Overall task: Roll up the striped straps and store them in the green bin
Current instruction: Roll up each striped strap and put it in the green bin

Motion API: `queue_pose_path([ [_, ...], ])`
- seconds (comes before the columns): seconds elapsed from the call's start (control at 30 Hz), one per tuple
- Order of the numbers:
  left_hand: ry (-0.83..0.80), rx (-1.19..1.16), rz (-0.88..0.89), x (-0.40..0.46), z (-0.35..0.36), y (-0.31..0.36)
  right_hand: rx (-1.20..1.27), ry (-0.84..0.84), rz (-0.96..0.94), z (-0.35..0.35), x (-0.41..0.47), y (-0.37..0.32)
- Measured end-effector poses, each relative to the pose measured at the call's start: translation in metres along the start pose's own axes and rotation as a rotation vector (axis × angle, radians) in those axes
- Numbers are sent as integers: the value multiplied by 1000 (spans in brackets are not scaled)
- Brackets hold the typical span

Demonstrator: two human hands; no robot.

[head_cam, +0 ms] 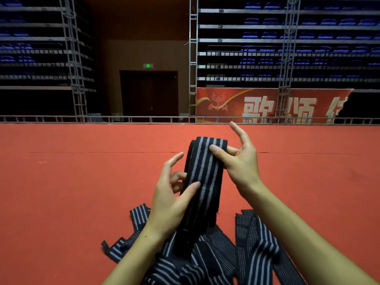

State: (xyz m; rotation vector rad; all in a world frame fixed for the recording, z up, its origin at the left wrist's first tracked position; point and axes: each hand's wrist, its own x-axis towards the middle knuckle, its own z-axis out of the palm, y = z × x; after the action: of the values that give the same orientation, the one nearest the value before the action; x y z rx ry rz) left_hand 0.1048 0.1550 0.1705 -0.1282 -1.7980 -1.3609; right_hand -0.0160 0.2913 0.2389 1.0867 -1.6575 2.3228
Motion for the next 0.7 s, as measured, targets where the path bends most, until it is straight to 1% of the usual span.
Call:
queue_pose_path([
  [0.07, 5, 42, 4, -1, -7, -4, 1, -3, 15, -2, -2, -1],
  [0.2, 55, 230, 18, 2, -13, -1, 3, -21, 22, 1, -6, -2],
  [0.3, 71, 150, -27, 17, -11, 6, 22, -60, 20, 6, -9, -2],
  [0.4, 96, 90, 18, 30, -9, 11, 37, -86, 27, 10, -11, 1],
  [0.47, 59, 44, 45, 35, -7, 14, 29, -102, 29, 12, -13, 3],
  [0.53, 1, 66, 44, 40, -7, 14, -29, -111, 29, 12, -14, 7],
  [0.63, -106, 102, 36, 45, -9, 14, -222, -131, 25, 14, -15, 15],
  [0.7, -156, 135, 33, 46, -10, 12, -362, -195, 20, 16, -19, 14],
])
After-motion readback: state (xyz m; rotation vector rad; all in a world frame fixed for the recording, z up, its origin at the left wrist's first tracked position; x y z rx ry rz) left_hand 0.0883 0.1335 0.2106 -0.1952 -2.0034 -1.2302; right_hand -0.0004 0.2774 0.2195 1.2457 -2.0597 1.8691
